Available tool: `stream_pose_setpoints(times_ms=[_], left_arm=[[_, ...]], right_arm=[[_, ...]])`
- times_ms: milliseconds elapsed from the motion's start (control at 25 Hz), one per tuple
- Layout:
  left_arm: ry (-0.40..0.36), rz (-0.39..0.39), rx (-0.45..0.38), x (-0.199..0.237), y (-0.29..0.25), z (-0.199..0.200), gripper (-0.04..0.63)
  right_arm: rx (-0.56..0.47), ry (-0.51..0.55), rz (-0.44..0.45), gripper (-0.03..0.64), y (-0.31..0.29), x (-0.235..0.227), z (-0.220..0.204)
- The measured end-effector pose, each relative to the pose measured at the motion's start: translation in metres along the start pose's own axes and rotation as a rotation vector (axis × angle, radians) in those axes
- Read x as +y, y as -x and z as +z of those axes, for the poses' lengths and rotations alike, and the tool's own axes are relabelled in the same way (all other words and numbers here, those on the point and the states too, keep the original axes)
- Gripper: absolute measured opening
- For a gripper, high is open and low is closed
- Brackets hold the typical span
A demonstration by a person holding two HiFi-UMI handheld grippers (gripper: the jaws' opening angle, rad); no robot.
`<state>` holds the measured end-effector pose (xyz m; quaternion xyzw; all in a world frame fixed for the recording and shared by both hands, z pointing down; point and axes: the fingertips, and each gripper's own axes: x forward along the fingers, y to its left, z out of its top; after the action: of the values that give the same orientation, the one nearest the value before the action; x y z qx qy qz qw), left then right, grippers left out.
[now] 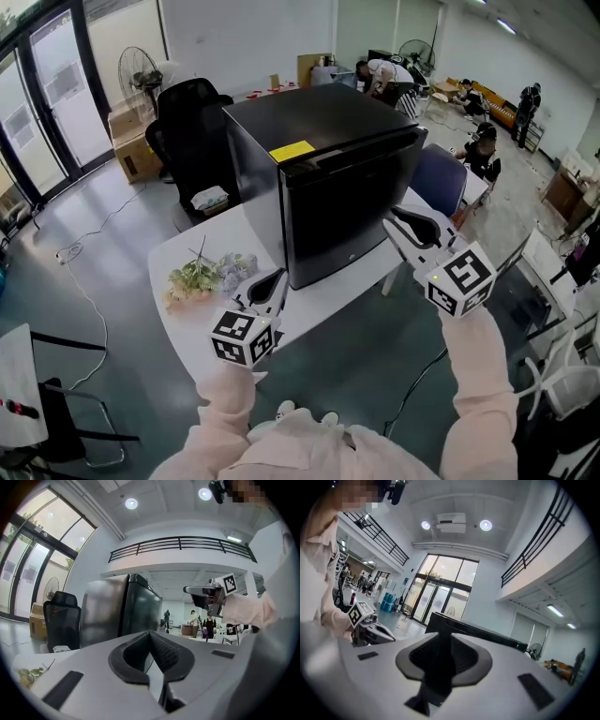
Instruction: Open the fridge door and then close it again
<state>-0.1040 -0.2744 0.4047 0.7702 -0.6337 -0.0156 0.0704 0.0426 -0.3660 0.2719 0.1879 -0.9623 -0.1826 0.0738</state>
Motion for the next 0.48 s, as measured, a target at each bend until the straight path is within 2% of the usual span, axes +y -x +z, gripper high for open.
stream_pose_setpoints(times_ms=[200, 480], left_arm=[[0.002, -0.04, -0.003, -0.013, -0.009, 0.001, 0.011], [0.034, -0.11, -0.004, -0.036, -0.017, -0.002, 0.011]], right_arm=[[-0.054, -0.075, -0.082, 0.084, 0.028, 0.008, -0.002], [-0.11, -0.209, -0.242, 0.063, 0.063, 0.014, -0.02]])
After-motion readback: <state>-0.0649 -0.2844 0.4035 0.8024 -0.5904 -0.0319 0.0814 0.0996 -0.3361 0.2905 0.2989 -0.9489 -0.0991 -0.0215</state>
